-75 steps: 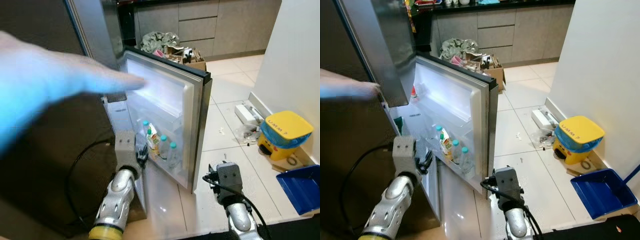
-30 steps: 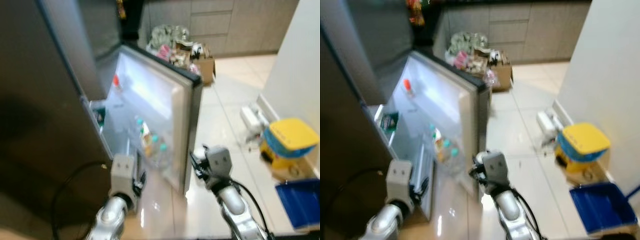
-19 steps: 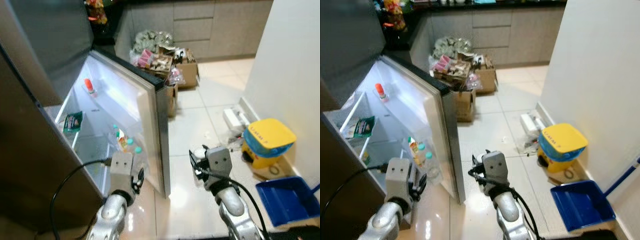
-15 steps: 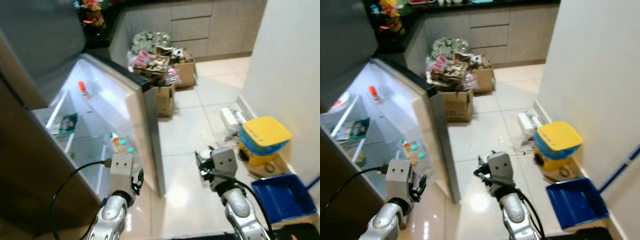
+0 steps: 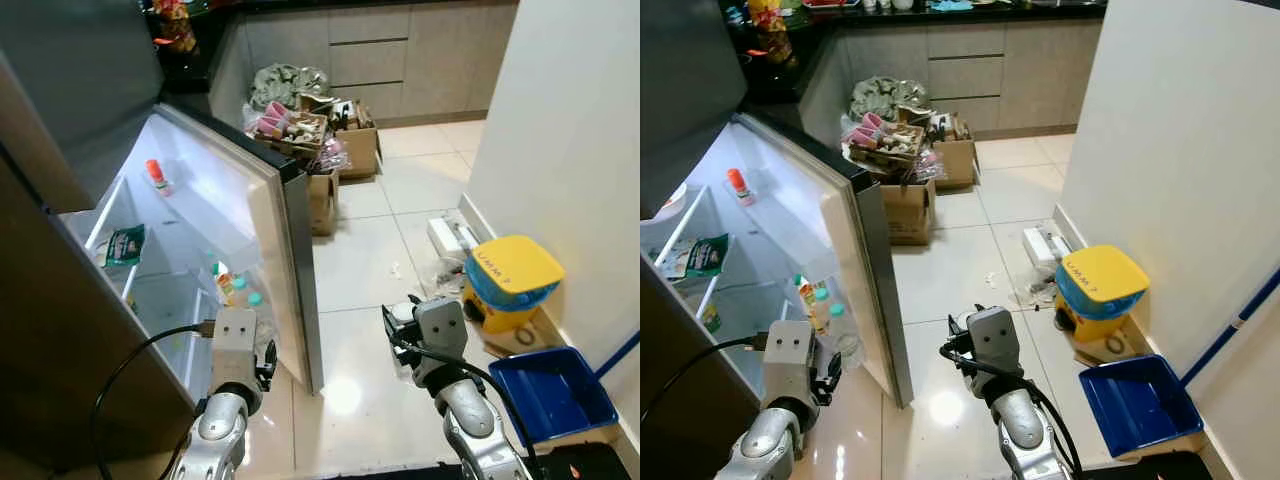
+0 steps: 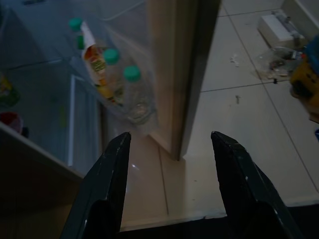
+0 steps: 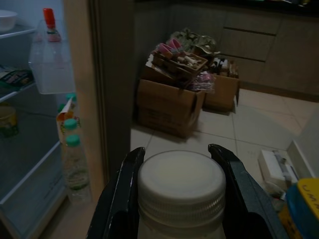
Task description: Restocking fridge
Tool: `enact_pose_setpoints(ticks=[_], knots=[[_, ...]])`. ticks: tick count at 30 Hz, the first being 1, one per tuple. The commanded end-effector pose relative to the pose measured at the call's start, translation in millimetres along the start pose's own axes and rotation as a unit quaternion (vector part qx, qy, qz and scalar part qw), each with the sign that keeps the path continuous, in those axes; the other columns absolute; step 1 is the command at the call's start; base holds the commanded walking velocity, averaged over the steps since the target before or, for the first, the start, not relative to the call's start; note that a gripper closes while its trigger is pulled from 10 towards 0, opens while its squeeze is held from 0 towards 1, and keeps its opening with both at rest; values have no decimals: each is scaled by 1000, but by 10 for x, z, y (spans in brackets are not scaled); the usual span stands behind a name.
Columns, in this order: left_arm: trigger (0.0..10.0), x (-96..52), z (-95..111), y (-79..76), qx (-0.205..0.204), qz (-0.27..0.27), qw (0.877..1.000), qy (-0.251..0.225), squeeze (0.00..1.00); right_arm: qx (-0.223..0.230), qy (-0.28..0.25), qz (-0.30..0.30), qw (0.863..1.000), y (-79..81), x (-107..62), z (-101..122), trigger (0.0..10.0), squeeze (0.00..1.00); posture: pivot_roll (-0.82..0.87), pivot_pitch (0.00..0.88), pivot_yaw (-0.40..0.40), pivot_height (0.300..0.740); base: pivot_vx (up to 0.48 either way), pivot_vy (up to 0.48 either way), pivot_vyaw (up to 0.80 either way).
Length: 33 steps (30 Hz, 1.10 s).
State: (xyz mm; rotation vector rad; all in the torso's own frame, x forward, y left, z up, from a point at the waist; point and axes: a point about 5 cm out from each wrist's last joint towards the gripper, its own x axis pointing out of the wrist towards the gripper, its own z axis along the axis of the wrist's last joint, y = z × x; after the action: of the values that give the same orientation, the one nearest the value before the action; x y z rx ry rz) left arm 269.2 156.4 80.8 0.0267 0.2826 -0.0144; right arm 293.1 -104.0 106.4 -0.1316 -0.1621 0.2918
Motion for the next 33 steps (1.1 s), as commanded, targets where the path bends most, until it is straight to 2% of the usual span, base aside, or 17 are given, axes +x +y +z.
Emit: enact_pose_setpoints(ticks=[1,26,33], knots=[[10000,9,-36,23,12,6,1000,5,0,-2,-10,-3,1000,-8,6,53,10000,0,-84,111,39,740,382,0,0],[10000,16,-32,19,9,10,1000,-1,0,-2,-9,-3,1000,-4,0,50,10000,0,-84,115,38,740,479,0,0],[10000,-1,-27,26,4,8,1000,-5,0,-2,-9,-3,1000,-5,-1,49,10000,0,-82,116,38,740,53,0,0]])
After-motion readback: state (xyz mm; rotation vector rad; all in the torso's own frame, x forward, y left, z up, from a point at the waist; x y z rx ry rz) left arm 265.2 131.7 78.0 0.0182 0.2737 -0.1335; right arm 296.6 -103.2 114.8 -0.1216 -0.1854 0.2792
